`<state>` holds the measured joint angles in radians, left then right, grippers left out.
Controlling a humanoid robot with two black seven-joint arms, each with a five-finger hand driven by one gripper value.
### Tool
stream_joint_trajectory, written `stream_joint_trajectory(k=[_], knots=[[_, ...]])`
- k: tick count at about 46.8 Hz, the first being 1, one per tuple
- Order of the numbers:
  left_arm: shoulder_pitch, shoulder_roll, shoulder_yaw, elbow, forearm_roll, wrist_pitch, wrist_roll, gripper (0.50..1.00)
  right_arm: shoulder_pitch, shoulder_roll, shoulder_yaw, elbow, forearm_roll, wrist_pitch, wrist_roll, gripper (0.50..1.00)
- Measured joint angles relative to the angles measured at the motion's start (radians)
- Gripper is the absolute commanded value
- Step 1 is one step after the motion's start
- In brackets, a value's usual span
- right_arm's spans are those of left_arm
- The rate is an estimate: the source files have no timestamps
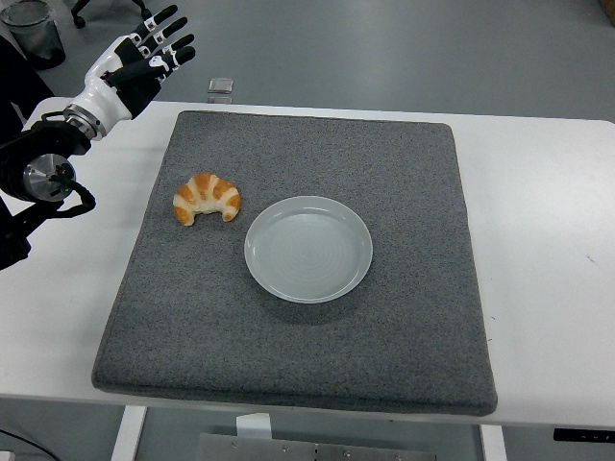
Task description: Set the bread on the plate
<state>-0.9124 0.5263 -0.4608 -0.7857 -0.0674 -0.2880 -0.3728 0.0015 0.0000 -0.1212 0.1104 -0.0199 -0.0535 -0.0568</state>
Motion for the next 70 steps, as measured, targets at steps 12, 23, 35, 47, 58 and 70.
stream_joint_trajectory(k=[12,23,35,47,58,70], knots=[[-0.008,0.078,0.025,-0.141,0.002,0.055,0.012,0.984,0.000,0.000,0.000,0.000,0.000,0.001,0.000,0.938],[-0.119,0.218,0.189,-0.380,0.049,0.229,0.013,0.984,0.000,0.000,0.000,0.000,0.000,0.001,0.000,0.938],[-0.241,0.272,0.400,-0.468,0.363,0.358,0.012,0.984,0.000,0.000,0.000,0.000,0.000,0.001,0.000,0.938],[-0.250,0.363,0.470,-0.533,0.742,0.364,0.006,0.984,0.000,0.000,0.000,-0.002,0.000,0.000,0.000,0.938],[-0.215,0.391,0.472,-0.535,0.994,0.382,-0.002,0.984,0.000,0.000,0.000,-0.003,0.000,0.000,0.000,0.938],[-0.161,0.357,0.475,-0.478,1.056,0.456,-0.002,0.984,0.000,0.000,0.000,-0.003,0.000,0.000,0.000,0.940]])
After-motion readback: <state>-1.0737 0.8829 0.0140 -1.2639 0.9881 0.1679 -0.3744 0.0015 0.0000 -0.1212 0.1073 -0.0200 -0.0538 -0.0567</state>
